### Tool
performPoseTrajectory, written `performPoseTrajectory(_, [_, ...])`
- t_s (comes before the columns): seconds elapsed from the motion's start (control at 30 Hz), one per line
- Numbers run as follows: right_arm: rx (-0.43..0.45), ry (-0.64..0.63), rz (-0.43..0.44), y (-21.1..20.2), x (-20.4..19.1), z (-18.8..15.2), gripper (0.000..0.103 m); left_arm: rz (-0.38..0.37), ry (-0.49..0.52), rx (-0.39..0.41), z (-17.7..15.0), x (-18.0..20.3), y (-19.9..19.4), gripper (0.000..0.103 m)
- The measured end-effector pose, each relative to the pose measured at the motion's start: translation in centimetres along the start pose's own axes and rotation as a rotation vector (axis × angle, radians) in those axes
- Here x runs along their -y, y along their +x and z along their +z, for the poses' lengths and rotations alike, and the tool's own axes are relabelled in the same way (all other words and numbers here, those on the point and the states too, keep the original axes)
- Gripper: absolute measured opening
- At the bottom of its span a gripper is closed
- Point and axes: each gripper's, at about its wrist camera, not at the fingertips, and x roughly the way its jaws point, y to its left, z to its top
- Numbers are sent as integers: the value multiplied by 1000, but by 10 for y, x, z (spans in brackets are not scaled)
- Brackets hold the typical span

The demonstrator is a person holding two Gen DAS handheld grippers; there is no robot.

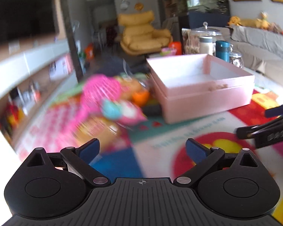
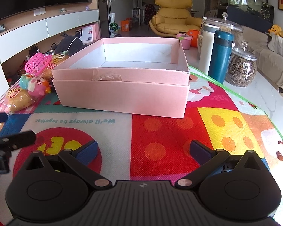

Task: Organize objects
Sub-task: 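Grasp the packaged bread bun with the left gripper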

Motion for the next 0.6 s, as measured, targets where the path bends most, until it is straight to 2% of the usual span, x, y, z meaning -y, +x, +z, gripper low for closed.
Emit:
performPoseTrajectory(0.07, [-18,0,-1,1,0,3,103,18,42,-23,7,-21,9,101])
performPoseTrajectory(0.13, [-33,-62,-33,4,-10,3,103,26,52,-36,13,-39,20,101])
performPoseTrajectory(0.23, [-46,-33,-24,5,-6,5,103,-34,94,-42,20,-53,35,101])
performPoseTrajectory(0.3, [-50,-35,-30,5,-8,4,103,-97,90,-89,24,-59,49,101])
performPoseTrajectory(0.33, [-52,-32,-30,5,-7,4,103,-105,82,-106,25,-62,57,101])
performPoseTrajectory(0.57, [-59,-25,-32,5,-7,5,103,-113,65,-126,17,-65,84,100])
performPoseTrajectory(0.6, [-62,-26,-33,5,-7,5,103,-115,63,-112,15,-63,82,96])
